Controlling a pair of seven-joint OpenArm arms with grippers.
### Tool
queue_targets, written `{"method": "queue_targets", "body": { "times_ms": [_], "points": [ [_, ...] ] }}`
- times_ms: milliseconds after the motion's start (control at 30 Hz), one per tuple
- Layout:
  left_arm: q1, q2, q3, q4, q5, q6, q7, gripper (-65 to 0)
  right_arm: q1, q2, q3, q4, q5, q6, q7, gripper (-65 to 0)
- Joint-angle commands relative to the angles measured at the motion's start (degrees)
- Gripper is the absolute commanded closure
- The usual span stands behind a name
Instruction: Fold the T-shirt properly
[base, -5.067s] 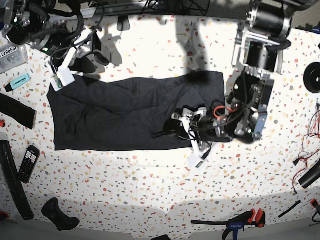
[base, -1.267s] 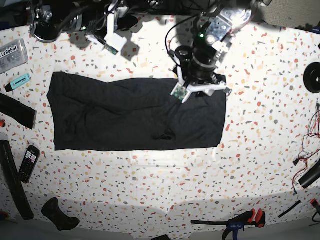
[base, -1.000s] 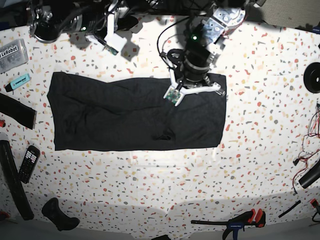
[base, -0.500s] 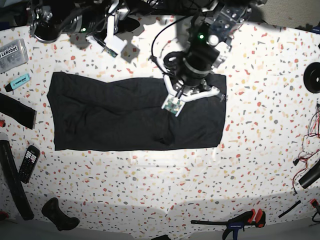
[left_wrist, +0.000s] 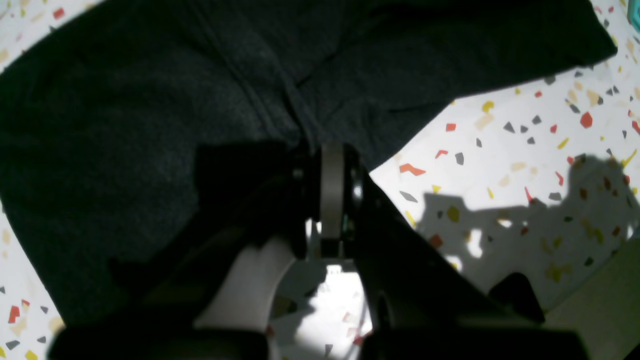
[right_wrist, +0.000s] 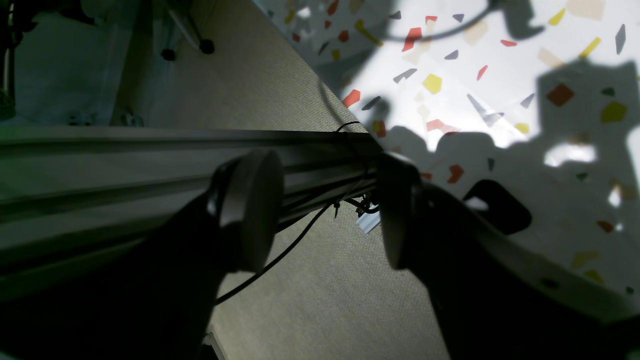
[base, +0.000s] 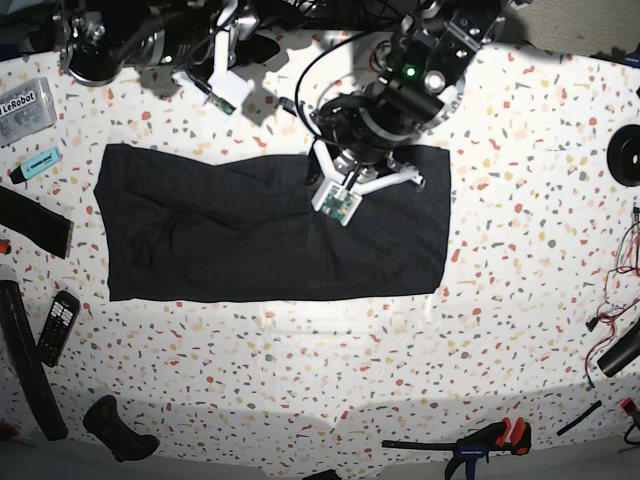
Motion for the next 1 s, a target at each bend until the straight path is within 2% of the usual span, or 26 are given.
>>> {"method": "queue_targets", "body": {
  "times_ms": [0,200,333,433,633,733,833,933,967],
  "points": [
    [-0.5,0.33,0.02,1.01,-0.24,-0.04,-1.33,0.0,0.0,0.31,0.24,1.01,1.31,0.25,0.72,-32.9],
    [-0.5,0.33,0.02,1.01,-0.24,-0.04,-1.42,0.0,0.0,0.31,0.24,1.01,1.31,0.25,0.72,-32.9],
    [-0.5,0.33,0.02,1.01,-0.24,-0.04,-1.44,-16.2,-0.02,0.31,0.24,1.01,1.33,0.25,0.72,-32.9],
    [-0.5,0.33,0.02,1.01,-0.24,-0.04,-1.44,-22.4,0.0,0.31,0.24,1.01,1.33,0.25,0.81,-32.9],
    [-0.52,0.33,0.02,1.01,0.11,-0.04,-1.46,-23.1,0.0,0.31,0.26,1.01,1.33,0.25,1.88,-33.0],
    [-0.55,0.31,0.0,1.01,3.93,-0.07,-1.46,-23.1,0.31,0.31,1.14,1.01,1.31,0.25,7.76,-33.0],
    [-0.55,0.31,0.0,1.01,8.46,-0.04,-1.4,-23.1,2.71,0.28,4.44,1.01,1.29,0.25,12.79,-33.0],
    [-0.55,0.31,0.0,1.01,11.13,-0.04,-1.4,-23.3,6.03,0.28,9.25,1.01,-0.28,0.25,12.81,-33.4],
    [-0.57,0.31,0.0,1.01,11.98,-0.02,-1.4,-23.3,7.02,0.28,10.95,1.01,-1.99,0.25,12.9,-35.7]
  ]
}}
